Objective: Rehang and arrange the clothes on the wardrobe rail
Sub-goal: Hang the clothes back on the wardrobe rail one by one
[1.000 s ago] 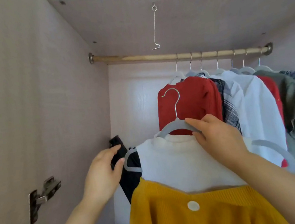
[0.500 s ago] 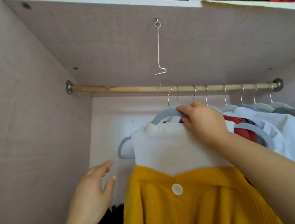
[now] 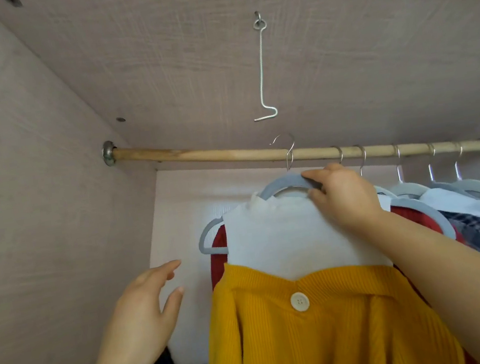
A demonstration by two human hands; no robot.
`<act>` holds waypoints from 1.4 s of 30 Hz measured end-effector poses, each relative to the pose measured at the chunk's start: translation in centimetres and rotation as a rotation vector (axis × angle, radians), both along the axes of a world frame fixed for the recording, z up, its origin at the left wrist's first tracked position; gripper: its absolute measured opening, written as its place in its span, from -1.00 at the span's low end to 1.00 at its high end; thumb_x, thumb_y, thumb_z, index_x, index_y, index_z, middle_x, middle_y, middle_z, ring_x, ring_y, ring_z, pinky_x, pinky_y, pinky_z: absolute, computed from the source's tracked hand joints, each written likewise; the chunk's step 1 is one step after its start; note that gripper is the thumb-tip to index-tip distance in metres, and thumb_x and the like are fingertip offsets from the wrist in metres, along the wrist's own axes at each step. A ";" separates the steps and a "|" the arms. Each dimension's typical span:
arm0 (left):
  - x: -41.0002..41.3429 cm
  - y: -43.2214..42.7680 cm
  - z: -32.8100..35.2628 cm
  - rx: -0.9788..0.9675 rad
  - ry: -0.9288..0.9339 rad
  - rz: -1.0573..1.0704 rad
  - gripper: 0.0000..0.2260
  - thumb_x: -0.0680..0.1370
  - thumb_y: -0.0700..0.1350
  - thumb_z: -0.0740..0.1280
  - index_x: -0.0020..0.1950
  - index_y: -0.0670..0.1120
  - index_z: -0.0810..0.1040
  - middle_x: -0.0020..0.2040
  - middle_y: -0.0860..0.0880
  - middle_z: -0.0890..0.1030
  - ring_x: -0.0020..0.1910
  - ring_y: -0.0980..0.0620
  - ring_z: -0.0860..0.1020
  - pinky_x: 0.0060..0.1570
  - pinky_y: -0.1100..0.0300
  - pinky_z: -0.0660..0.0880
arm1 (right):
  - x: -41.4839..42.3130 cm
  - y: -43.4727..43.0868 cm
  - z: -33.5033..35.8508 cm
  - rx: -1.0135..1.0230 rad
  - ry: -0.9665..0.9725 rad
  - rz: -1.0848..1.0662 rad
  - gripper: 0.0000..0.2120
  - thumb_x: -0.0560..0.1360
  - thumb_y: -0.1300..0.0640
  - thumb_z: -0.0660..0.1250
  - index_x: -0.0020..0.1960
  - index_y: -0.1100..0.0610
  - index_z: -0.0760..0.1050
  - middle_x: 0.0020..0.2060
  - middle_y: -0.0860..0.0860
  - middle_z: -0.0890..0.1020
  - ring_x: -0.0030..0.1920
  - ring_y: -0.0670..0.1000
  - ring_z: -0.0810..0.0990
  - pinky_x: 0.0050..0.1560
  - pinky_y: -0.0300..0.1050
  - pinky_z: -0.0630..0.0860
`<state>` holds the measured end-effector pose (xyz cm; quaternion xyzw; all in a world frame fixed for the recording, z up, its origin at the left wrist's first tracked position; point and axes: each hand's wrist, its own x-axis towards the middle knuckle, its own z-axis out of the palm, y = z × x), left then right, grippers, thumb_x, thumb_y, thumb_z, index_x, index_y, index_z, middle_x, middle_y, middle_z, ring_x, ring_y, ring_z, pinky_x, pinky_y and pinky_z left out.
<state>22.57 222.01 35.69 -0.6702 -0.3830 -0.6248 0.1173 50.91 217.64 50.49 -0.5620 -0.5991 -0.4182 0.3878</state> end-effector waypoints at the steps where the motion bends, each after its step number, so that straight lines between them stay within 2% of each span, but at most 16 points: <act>1: 0.0 0.2 -0.1 -0.001 0.004 0.005 -0.63 0.50 -0.13 0.33 0.31 0.02 0.45 0.13 0.03 0.55 0.01 0.19 0.42 0.02 0.28 0.31 | -0.1 0.2 -0.1 -0.004 -0.015 -0.009 -0.72 0.53 0.15 0.19 0.21 0.02 0.47 0.03 0.07 0.50 0.06 0.14 0.48 -0.20 -0.11 0.36; 10: 1.0 1.5 -1.3 -0.053 0.026 0.015 -0.60 0.53 -0.05 0.27 0.37 0.08 0.35 0.22 0.06 0.50 0.05 0.22 0.37 0.05 0.30 0.33 | -0.3 -0.3 -1.6 0.026 -0.112 -0.059 -0.75 0.54 0.11 0.18 0.20 -0.01 0.47 -0.01 0.05 0.49 -0.03 0.14 0.51 -0.29 -0.13 0.31; 14: 1.5 1.5 -0.9 -0.050 0.024 0.011 -0.59 0.53 -0.05 0.28 0.38 0.07 0.34 0.23 0.06 0.50 0.05 0.22 0.38 0.07 0.27 0.37 | -1.3 -1.2 -1.4 0.026 -0.118 -0.043 -0.73 0.55 0.11 0.16 0.22 -0.04 0.47 0.00 0.04 0.48 0.01 0.13 0.50 -0.27 -0.14 0.28; 17: 1.5 1.3 -0.4 -0.031 0.023 -0.017 -0.59 0.53 -0.05 0.28 0.38 0.06 0.34 0.24 0.06 0.49 0.12 0.15 0.43 0.11 0.23 0.39 | -2.1 -2.0 0.0 0.067 -0.127 -0.036 -0.73 0.54 0.13 0.16 0.19 -0.05 0.49 -0.05 0.04 0.47 -0.01 0.14 0.49 -0.25 -0.12 0.28; 19: 1.1 1.1 -0.2 -0.033 0.017 -0.029 -0.59 0.53 -0.05 0.27 0.38 0.07 0.34 0.23 0.06 0.49 0.17 0.11 0.45 0.15 0.17 0.40 | -2.7 -2.4 1.0 0.084 -0.119 -0.041 -0.74 0.53 0.13 0.17 0.17 -0.04 0.50 -0.08 0.05 0.45 -0.04 0.15 0.48 -0.26 -0.12 0.26; 22: 0.6 1.0 -0.3 -0.019 0.022 -0.040 -0.60 0.53 -0.04 0.27 0.37 0.06 0.35 0.22 0.07 0.49 0.16 0.13 0.43 0.14 0.21 0.38 | -3.8 -2.0 1.8 0.083 -0.110 -0.032 -0.76 0.52 0.14 0.18 0.14 0.00 0.52 -0.13 0.02 0.40 -0.09 0.13 0.45 -0.27 -0.12 0.24; 26: 0.1 0.9 -0.8 -0.037 0.017 -0.054 -0.60 0.54 -0.04 0.26 0.38 0.06 0.34 0.21 0.08 0.48 0.16 0.15 0.42 0.15 0.23 0.36 | -4.5 0.2 1.1 -0.001 -0.105 -0.023 -0.80 0.50 0.14 0.19 0.08 0.07 0.51 -0.09 0.05 0.46 -0.04 0.16 0.48 -0.26 -0.10 0.30; 30: -0.5 1.1 -1.2 -0.040 0.018 -0.057 -0.61 0.53 -0.07 0.28 0.35 0.08 0.37 0.18 0.07 0.51 0.11 0.16 0.43 0.06 0.26 0.34 | -3.7 2.1 -1.0 -0.054 -0.092 -0.005 -0.75 0.53 0.16 0.17 0.17 0.03 0.48 -0.04 0.08 0.48 -0.03 0.16 0.50 -0.22 -0.06 0.41; 33: -0.9 1.3 -1.9 -0.070 0.020 -0.038 -0.61 0.53 -0.05 0.28 0.36 0.09 0.36 0.21 0.07 0.50 0.15 0.14 0.44 0.10 0.26 0.34 | -3.3 3.0 -2.7 -0.086 -0.133 -0.041 -0.71 0.56 0.13 0.14 0.26 0.02 0.43 0.02 0.08 0.48 -0.03 0.17 0.53 -0.21 -0.05 0.47; 38: -1.7 1.6 -2.0 -0.069 0.030 -0.011 -0.61 0.52 -0.06 0.29 0.35 0.08 0.38 0.21 0.07 0.50 0.14 0.13 0.44 0.11 0.24 0.35 | -3.6 2.6 -2.6 0.002 -0.153 -0.018 -0.68 0.58 0.06 0.12 0.32 -0.02 0.38 0.07 0.04 0.48 0.02 0.14 0.53 -0.19 -0.07 0.46; 42: -2.1 1.9 -2.1 -0.063 0.037 0.002 -0.61 0.52 -0.08 0.31 0.34 0.05 0.40 0.19 0.07 0.52 0.09 0.15 0.44 0.08 0.26 0.34 | -3.5 1.7 0.0 0.049 -0.076 -0.008 -0.69 0.58 0.09 0.13 0.31 -0.03 0.42 0.08 0.07 0.48 0.09 0.15 0.48 -0.11 -0.06 0.41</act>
